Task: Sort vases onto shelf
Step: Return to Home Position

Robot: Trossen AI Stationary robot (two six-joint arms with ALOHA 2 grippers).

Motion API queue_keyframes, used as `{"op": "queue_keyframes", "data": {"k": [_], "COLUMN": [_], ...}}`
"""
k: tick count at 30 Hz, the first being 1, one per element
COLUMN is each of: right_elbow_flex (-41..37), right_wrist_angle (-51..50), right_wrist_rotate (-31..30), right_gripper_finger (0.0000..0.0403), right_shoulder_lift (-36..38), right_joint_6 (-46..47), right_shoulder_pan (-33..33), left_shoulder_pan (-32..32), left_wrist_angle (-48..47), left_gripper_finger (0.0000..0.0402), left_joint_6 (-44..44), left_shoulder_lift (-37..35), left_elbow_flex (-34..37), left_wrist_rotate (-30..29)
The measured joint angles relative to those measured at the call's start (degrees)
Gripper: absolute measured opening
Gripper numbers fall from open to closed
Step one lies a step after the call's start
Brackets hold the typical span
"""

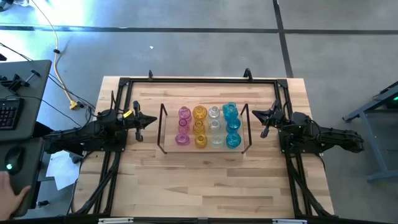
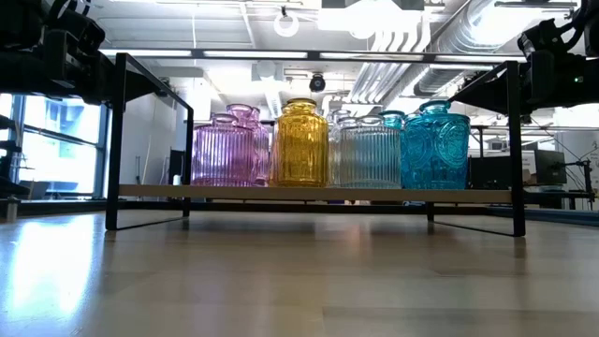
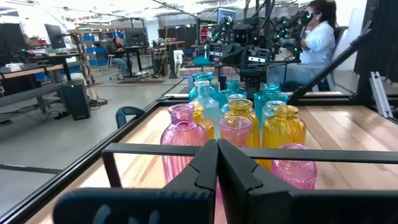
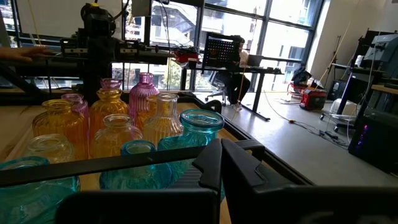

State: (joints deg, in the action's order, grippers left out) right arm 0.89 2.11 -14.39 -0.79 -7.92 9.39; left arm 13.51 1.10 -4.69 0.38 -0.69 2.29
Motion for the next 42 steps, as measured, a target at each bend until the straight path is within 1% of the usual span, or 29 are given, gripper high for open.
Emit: {"op": "queue_keyframes", "data": {"k": [8, 42], "right_elbow_flex": [0.00, 0.00], "right_wrist_angle": [0.00, 0.00], "right_wrist_rotate": [0.00, 0.00], "right_gripper_finger": [0.0000, 0.0000], "right_shoulder_lift": [0.01, 0.01], "right_joint_6": [0.00, 0.00], "right_shoulder_pan": [0.00, 0.00], "left_shoulder_pan": [-2.73, -2.75], "left_wrist_angle": [-0.05, 0.00], "left_gripper_finger": [0.0001, 0.0001], "left_joint_6": [0.00, 0.00], "left_shoulder_lift": [1.71, 1.70], "left_elbow_flex": [0.00, 0.00], "left_wrist_rotate": [-0.03, -0.03]}}
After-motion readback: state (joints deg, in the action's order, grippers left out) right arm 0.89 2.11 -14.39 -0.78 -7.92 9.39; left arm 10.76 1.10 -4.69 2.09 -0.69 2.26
